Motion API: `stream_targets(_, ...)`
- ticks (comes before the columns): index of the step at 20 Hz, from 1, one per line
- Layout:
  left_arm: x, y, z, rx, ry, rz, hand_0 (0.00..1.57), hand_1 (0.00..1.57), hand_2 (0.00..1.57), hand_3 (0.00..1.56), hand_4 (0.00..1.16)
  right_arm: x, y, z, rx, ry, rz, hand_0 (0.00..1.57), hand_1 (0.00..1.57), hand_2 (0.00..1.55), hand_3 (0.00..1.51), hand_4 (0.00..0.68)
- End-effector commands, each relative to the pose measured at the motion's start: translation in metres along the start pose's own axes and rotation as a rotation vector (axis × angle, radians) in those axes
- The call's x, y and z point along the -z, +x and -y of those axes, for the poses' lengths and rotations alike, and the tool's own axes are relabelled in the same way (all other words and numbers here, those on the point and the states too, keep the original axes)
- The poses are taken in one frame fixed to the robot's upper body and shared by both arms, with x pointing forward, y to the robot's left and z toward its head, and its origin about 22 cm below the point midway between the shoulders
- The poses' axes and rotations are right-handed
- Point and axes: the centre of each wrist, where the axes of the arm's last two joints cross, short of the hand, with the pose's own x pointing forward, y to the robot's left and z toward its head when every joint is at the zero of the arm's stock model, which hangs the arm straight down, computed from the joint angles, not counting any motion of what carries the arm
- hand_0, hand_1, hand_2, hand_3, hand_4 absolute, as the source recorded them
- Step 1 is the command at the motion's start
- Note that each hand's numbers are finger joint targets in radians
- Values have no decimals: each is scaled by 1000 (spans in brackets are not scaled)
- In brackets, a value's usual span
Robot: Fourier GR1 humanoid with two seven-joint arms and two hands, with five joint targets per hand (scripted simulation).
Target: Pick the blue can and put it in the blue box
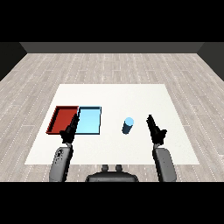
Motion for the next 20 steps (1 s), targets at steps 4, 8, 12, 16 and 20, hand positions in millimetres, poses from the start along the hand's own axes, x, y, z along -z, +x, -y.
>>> stream_targets(4, -9, -9, -1, -32, 33, -59, 0, 0, 0, 0, 0, 5, -9, -38, -10, 2, -71, 0, 0, 0, 0, 0)
stream_targets(8, -10, 5, 8, -86, 78, 241, 0, 0, 0, 0, 0, 8, 7, -48, 149, 122, 233, 0, 0, 0, 0, 0)
stream_targets(12, -11, -10, -3, -98, 76, 292, 0, 0, 0, 0, 0, 14, -7, -50, 137, 129, 249, 0, 0, 0, 0, 0)
stream_targets(16, -16, -32, -12, -96, 82, 299, 0, 0, 0, 0, 0, 1, -16, -67, 144, 150, 272, 0, 0, 0, 0, 0)
stream_targets(20, -12, 9, -7, -92, 92, 300, 0, 0, 0, 0, 0, 2, -8, -53, 123, 154, 279, 0, 0, 0, 0, 0)
